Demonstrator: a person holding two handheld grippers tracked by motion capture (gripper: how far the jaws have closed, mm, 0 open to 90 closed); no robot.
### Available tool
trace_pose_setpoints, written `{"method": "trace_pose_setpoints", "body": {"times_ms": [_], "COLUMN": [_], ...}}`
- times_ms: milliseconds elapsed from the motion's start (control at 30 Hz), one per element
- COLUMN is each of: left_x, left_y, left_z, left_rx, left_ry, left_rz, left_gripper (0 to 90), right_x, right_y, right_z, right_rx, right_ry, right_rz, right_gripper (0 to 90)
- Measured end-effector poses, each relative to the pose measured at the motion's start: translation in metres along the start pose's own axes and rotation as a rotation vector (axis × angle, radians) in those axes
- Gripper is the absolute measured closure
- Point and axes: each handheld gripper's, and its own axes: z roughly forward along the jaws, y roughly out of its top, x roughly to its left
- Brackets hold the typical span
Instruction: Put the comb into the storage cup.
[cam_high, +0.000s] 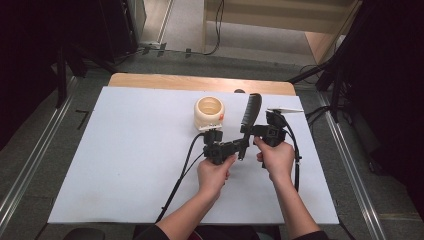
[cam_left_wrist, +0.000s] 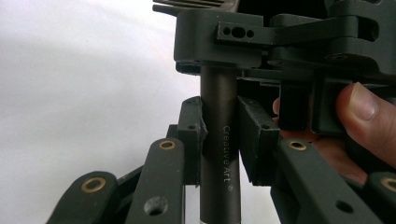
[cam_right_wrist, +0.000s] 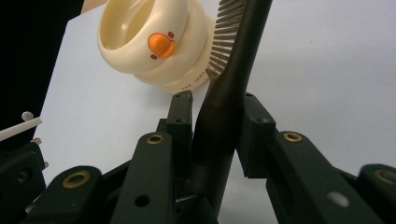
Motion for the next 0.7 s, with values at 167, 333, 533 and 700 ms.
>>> {"method": "trace_pose_setpoints", "body": {"times_ms": [167,333,533,700], "left_x": [-0.0003,-0.0013,-0.004,-0.0039], "left_y": [0.0002,-0.0003,0.0018,0.0044], "left_z": [-0.0002,-0.0006,-0.0046,-0.0096], "left_rx": [0.002,0.012,0.024,0.048], "left_ry": [-0.002,0.0,0.004,0.009], "left_rz": [-0.002,0.004,0.024,0.037], "left_gripper": [72.7,71.8,69.6,65.6], "right_x": [0.0011,0.0023,0.0017,-0.0003], "right_y": [-0.0002,-0.0005,0.0,0.0007], "right_z": [0.0,0.0,0.0001,-0.0026], "right_rx": [-0.004,0.001,0.002,-0.004], "right_ry": [0.004,0.004,-0.009,-0.016], "right_rz": [-0.001,-0.008,-0.024,-0.03], "right_gripper": [68.6,69.2,69.8,69.8]}}
